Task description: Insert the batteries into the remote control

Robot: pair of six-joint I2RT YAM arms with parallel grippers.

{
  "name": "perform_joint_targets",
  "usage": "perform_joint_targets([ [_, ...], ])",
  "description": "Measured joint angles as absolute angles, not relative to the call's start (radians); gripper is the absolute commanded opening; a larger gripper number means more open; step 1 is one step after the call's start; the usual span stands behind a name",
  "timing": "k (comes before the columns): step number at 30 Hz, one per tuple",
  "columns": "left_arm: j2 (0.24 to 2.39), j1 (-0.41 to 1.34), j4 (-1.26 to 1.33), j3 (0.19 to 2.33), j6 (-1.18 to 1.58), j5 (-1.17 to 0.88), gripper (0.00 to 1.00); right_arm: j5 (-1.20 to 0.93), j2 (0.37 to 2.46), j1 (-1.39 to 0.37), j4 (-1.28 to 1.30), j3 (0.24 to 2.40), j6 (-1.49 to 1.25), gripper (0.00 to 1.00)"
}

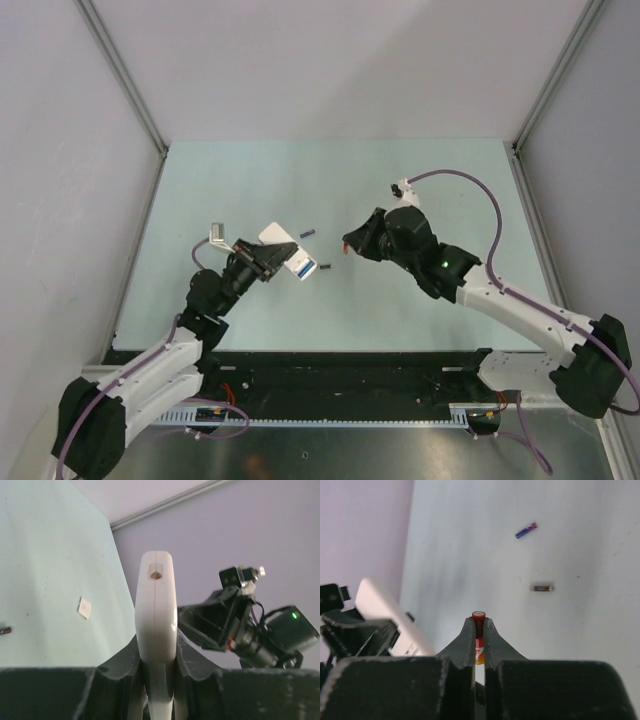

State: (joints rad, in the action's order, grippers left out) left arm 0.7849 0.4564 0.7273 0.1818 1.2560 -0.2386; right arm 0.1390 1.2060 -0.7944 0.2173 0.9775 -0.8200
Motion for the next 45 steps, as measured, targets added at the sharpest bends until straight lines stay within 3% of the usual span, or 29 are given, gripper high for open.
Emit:
perform_joint_targets([
  [14, 0.852, 0.673, 0.734, 0.255, 1.19, 0.21, 0.0, 0.357, 1.159, -1.002, 0.136, 0.964, -1.023, 0.0],
  [45, 0.941, 0.762, 0.881, 0.255, 1.124, 0.38, 0.0, 0.513, 1.323, -1.084, 0.162, 1.089, -1.151, 0.0],
])
